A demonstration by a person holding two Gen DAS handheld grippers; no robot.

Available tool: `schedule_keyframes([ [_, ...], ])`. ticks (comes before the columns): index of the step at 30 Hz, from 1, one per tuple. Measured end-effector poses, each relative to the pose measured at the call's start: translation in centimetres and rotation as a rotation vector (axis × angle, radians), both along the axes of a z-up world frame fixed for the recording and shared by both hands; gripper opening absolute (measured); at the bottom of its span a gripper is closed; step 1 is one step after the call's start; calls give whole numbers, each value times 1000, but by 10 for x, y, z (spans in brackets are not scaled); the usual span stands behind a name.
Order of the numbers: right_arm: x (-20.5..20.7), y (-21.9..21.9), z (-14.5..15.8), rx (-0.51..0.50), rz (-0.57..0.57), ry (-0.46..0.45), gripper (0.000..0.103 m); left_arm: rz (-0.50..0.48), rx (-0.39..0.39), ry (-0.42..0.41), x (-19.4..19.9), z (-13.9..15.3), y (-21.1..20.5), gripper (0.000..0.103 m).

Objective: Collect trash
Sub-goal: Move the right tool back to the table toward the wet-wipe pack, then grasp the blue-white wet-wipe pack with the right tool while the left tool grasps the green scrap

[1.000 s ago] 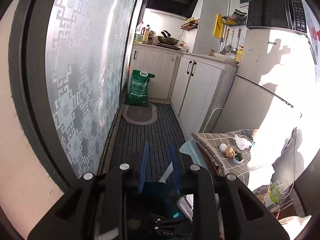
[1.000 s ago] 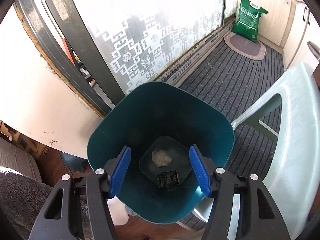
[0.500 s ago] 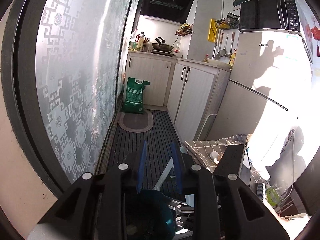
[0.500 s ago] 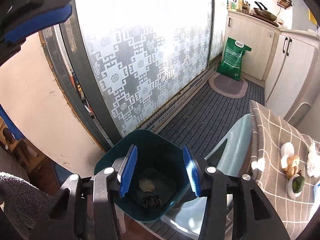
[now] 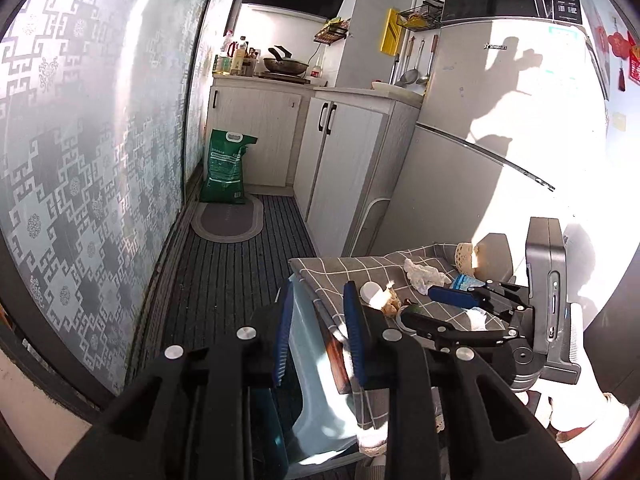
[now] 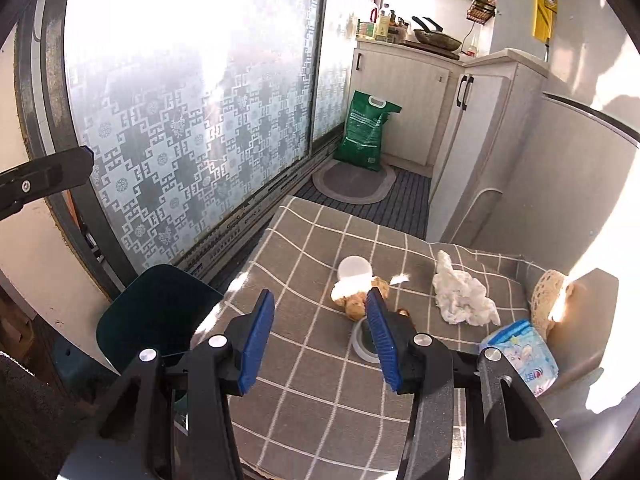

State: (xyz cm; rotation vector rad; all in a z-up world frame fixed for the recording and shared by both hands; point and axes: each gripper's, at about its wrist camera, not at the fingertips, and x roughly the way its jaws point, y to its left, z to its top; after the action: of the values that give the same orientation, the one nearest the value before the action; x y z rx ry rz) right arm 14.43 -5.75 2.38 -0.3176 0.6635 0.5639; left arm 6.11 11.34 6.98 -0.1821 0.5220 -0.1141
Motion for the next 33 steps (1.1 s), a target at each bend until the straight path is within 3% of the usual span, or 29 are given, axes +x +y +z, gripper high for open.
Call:
schedule_keyframes([
  [7,17,-67,-2,4,-104,-2,48,-46,-13,43,28,-19,-40,28],
  [14,19,-103,-13,1,-148,7,48,-108,-61,87,54,-41,-79,27],
  [20,19,-124,-20,9,-160,15,48,-135,-38,122,75,-61,-114,27],
  [33,25,-161,-33,35,-163,34,48,-108,34,166,111,-93,-148,27],
])
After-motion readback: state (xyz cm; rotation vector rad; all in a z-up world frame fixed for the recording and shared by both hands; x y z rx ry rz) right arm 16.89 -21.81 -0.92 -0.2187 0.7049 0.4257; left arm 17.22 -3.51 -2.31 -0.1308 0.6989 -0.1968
